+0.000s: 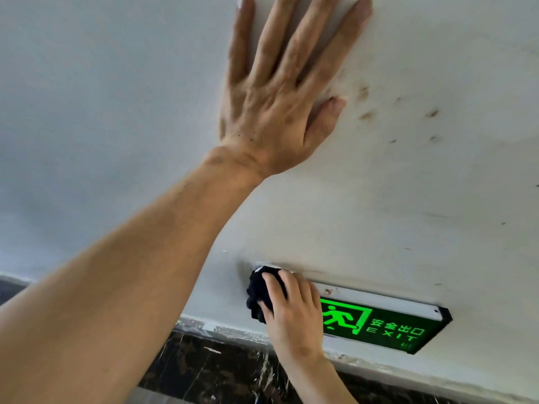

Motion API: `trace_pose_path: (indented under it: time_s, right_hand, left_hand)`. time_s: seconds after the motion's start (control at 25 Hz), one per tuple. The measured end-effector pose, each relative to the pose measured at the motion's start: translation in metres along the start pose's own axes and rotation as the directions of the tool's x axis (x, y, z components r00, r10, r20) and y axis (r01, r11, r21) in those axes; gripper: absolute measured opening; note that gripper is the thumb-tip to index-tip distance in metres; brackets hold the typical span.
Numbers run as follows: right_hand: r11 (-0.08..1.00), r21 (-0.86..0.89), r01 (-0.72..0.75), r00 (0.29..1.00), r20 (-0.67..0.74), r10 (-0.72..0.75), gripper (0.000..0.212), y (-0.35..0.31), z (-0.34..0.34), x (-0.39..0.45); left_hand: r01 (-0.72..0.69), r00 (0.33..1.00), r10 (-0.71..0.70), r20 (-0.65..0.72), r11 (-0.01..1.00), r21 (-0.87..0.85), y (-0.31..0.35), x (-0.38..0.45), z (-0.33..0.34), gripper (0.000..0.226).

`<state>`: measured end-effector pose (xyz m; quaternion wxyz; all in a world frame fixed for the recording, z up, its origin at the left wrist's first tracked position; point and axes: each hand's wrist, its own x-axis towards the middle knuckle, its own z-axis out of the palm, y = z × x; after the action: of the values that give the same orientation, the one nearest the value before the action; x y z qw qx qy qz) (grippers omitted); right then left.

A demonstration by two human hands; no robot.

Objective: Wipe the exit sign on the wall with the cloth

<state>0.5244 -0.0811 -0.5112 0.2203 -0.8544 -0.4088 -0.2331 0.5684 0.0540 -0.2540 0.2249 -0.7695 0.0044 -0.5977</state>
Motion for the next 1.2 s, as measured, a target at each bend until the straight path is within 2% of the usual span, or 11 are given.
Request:
trace_pose_path:
  time_s: [0.2, 0.48, 1.2]
  right_hand:
    - [0.997, -0.043, 0.063, 0.998, -0.016, -0.064, 0.041, 0.013, -0.003, 0.002]
    - [0.998, -0.054, 0.008, 0.999, -0.031, -0.010, 0.045, 0.034, -0.010, -0.005]
    - [0.948, -0.279, -0.150, 0.988, -0.076, 0.134, 0.036, 0.137, -0.065, -0.041]
  left_hand:
    - [0.021, 1.000, -0.021, 0.005, 0.999, 0.027, 0.000, -0.002, -0.001, 0.054]
    - [0.027, 1.000, -0.026, -0.007, 0.999, 0.044, 0.000, -0.002, -0.001, 0.054]
    - [0.009, 1.000, -0.008, -0.019, 0.999, 0.052, -0.001, -0.006, 0.000, 0.057]
